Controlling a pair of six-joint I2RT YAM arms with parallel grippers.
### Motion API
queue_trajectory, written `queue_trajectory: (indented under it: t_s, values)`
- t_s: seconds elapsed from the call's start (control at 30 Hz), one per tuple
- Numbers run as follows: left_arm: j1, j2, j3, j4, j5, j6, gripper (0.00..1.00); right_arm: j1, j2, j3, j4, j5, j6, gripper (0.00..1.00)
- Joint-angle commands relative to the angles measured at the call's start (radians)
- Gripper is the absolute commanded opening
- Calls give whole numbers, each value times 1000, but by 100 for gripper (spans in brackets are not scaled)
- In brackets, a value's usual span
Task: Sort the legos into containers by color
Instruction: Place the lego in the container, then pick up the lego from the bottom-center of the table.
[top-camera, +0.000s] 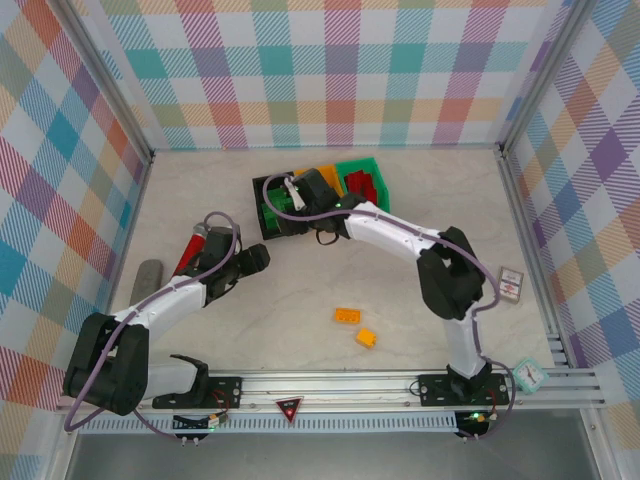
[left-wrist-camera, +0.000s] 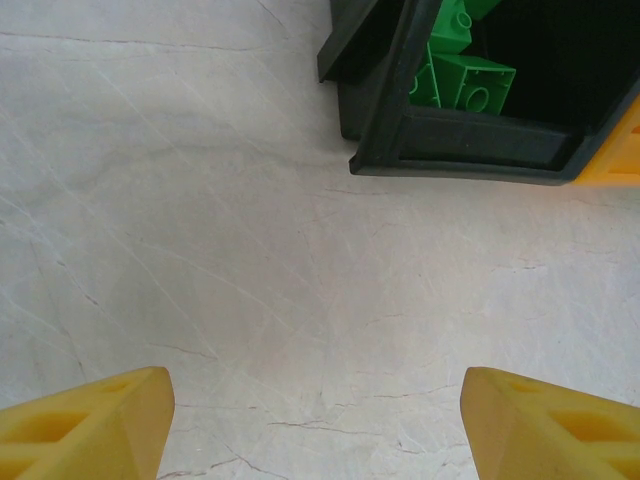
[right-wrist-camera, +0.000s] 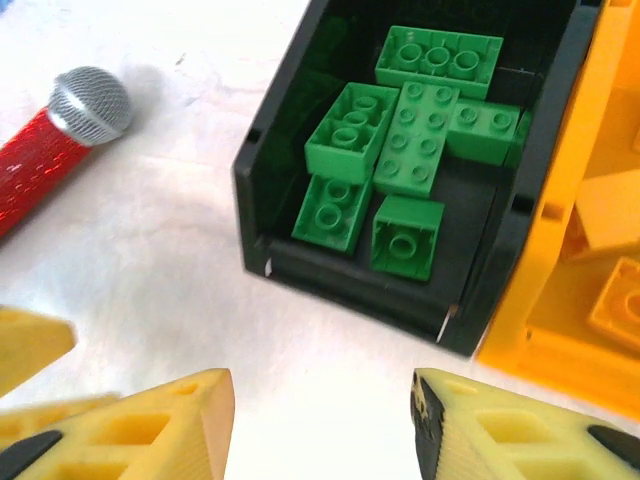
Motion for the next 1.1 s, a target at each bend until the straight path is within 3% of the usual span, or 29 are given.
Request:
queue_trajectory:
  t_s: [0.0,0.5,0.83,1.07]
  values:
    - [16,-7,-18,31,44,-12,76,7,-91,-123,78,-28,23,51]
    - [15,2,-58,191,237,-1,76,18,-424,-639,109,-31,74,52]
    - [16,56,-52,232,282,-14,76,30,-544,-782,-8,-117,25,57]
    - [15,45,-54,223,278,-11,77,68,-577,-841,-55,-73,0,59]
